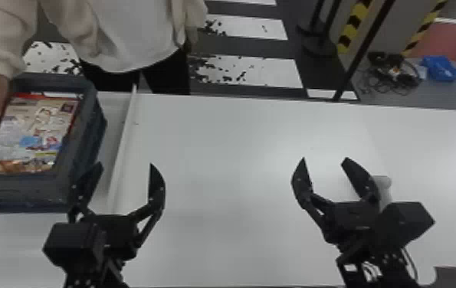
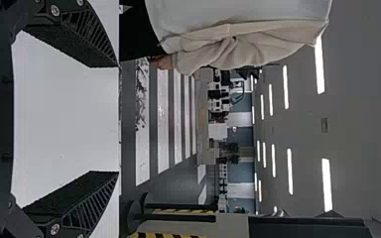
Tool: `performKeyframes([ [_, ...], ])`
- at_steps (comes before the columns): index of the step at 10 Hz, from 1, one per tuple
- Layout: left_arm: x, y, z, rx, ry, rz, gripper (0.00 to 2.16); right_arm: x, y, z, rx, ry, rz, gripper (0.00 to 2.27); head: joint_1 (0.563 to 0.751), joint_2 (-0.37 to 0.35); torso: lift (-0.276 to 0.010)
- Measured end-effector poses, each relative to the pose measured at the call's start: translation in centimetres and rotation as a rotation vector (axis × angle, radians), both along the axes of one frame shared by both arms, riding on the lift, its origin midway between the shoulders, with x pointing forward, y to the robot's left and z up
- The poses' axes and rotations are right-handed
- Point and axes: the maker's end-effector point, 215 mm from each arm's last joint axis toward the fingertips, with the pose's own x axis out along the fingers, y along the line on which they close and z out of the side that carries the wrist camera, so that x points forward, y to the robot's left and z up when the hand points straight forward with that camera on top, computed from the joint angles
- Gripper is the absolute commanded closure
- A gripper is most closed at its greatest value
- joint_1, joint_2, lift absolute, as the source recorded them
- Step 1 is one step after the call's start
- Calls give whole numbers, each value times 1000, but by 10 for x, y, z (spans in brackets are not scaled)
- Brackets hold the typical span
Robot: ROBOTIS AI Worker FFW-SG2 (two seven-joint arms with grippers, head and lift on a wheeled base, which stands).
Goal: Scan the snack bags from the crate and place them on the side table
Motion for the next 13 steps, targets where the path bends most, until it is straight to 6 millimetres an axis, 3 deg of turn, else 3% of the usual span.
performKeyframes([
  [3,0,2,2,-4,-3,7,103,0,-1,0,0,0,-2,110,695,-110,-94],
  [7,3,25,21,2,-47,74,124,0,-1,-1,-1,3,0,107,695,-76,-94],
  [11,20,82,24,28,65,114,103,0,-1,-2,-2,7,1,107,695,6,-94],
  [13,29,119,37,22,77,150,113,-1,0,-3,-1,9,5,107,695,50,-94],
])
